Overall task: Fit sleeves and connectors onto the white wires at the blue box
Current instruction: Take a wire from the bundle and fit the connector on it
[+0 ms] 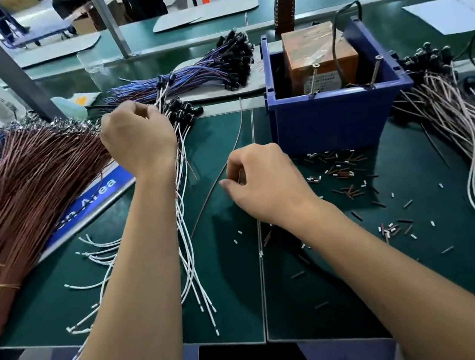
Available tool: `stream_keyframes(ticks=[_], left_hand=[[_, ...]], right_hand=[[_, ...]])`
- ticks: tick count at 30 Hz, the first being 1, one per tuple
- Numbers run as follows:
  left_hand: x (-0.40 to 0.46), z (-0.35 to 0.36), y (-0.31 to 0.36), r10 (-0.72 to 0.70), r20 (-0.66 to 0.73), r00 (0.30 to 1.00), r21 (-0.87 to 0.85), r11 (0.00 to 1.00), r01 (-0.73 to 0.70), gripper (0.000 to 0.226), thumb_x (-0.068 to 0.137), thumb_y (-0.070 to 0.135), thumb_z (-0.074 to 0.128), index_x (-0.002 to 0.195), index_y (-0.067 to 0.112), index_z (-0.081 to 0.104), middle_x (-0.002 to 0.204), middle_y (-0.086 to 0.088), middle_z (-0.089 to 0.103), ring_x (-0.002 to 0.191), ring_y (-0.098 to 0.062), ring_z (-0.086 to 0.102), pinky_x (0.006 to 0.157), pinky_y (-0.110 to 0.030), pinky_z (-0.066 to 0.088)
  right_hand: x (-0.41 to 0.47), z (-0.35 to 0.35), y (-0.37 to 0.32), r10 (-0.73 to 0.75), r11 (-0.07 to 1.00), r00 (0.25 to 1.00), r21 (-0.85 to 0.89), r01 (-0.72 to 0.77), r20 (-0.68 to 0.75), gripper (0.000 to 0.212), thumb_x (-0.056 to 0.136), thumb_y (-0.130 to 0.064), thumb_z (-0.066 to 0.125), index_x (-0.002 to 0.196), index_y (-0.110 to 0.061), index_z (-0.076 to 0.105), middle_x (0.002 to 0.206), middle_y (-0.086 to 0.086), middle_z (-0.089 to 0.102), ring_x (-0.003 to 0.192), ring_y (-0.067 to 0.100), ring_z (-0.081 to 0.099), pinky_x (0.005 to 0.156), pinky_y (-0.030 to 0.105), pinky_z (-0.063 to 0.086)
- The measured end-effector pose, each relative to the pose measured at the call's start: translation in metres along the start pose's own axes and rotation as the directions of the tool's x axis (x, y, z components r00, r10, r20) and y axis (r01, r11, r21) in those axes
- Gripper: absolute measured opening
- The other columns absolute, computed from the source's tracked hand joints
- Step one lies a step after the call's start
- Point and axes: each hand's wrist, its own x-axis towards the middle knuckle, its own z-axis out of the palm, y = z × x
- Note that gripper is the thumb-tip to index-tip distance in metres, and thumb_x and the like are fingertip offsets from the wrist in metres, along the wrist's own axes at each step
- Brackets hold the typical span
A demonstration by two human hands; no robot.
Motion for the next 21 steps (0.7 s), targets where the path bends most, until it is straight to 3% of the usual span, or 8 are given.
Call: stream_keyframes(ticks=[3, 6, 9, 12, 15, 18, 21], left_hand=[[0.003, -0.008, 0.013, 0.002, 0.04, 0.999, -0.035, 0.999, 0.0, 0.017, 0.09, 0.027, 0.065, 0.093, 0.02, 0.08, 0.096, -0.006, 0.077, 0.095, -0.025, 0.069, 0.081, -0.024, 0.045], [0.006, -0.01, 0.022, -0.01, 0.216, 0.976, -0.032, 0.999, 0.017, 0.012, 0.08, 0.017, 0.066, 0.08, 0.017, 0.078, 0.079, -0.008, 0.074, 0.086, -0.029, 0.07, 0.08, -0.027, 0.053], [0.002, -0.002, 0.026, -0.084, 0.481, 0.873, -0.111, 0.982, 0.155, 0.014, 0.073, -0.002, 0.065, 0.066, 0.006, 0.074, 0.062, -0.016, 0.071, 0.067, -0.032, 0.076, 0.075, -0.039, 0.063], [-0.015, 0.005, 0.029, -0.146, 0.656, 0.741, -0.115, 0.951, 0.289, 0.021, 0.077, -0.008, 0.066, 0.061, 0.005, 0.067, 0.063, -0.018, 0.072, 0.051, -0.026, 0.069, 0.061, -0.035, 0.058], [-0.03, 0.006, 0.03, -0.119, 0.69, 0.714, -0.184, 0.925, 0.332, 0.016, 0.075, 0.001, 0.063, 0.061, 0.008, 0.062, 0.085, -0.024, 0.075, 0.055, -0.025, 0.062, 0.061, -0.033, 0.055], [-0.037, -0.003, 0.033, -0.031, 0.717, 0.697, -0.306, 0.884, 0.354, 0.003, 0.063, 0.018, 0.059, 0.062, 0.015, 0.059, 0.082, -0.013, 0.067, 0.074, -0.022, 0.057, 0.069, -0.032, 0.052], [-0.038, -0.011, 0.03, 0.031, 0.769, 0.638, -0.422, 0.775, 0.471, 0.005, 0.078, 0.014, 0.052, 0.074, 0.016, 0.054, 0.097, -0.005, 0.078, 0.087, -0.025, 0.071, 0.083, -0.036, 0.058]], right_hand=[[0.001, -0.006, 0.001, -0.011, 0.999, 0.999, 0.033, 0.012, -0.042, 0.019, 0.093, -0.033, 0.074, 0.078, -0.025, 0.065, 0.072, -0.005, 0.066, 0.076, 0.023, 0.065, 0.07, 0.031, 0.053], [0.0, -0.009, 0.001, -0.015, 0.998, 0.999, 0.067, 0.018, -0.05, 0.02, 0.092, -0.031, 0.074, 0.077, -0.023, 0.065, 0.07, -0.006, 0.065, 0.074, 0.021, 0.065, 0.069, 0.031, 0.054], [0.0, -0.01, 0.003, 0.044, 0.987, 0.999, 0.156, -0.044, 0.004, 0.022, 0.092, -0.031, 0.076, 0.074, -0.022, 0.066, 0.069, -0.006, 0.065, 0.07, 0.016, 0.065, 0.066, 0.028, 0.05], [-0.002, -0.009, 0.006, 0.133, 0.948, 0.987, 0.279, -0.152, 0.086, 0.026, 0.092, -0.03, 0.077, 0.07, -0.022, 0.065, 0.067, -0.003, 0.068, 0.062, 0.012, 0.061, 0.06, 0.025, 0.046], [-0.003, -0.007, 0.008, 0.215, 0.886, 0.97, 0.396, -0.242, 0.111, 0.023, 0.096, -0.027, 0.074, 0.076, -0.017, 0.067, 0.073, 0.003, 0.071, 0.055, 0.016, 0.061, 0.057, 0.03, 0.049], [-0.001, -0.006, 0.008, 0.32, 0.752, 0.938, 0.568, -0.336, 0.131, 0.018, 0.102, -0.027, 0.066, 0.094, -0.011, 0.065, 0.079, 0.008, 0.07, 0.047, 0.016, 0.063, 0.051, 0.032, 0.051], [0.002, -0.008, 0.001, 0.335, 0.622, 0.915, 0.678, -0.392, 0.222, 0.031, 0.106, -0.037, 0.059, 0.109, -0.006, 0.059, 0.093, 0.012, 0.066, 0.046, 0.018, 0.065, 0.049, 0.031, 0.053]])
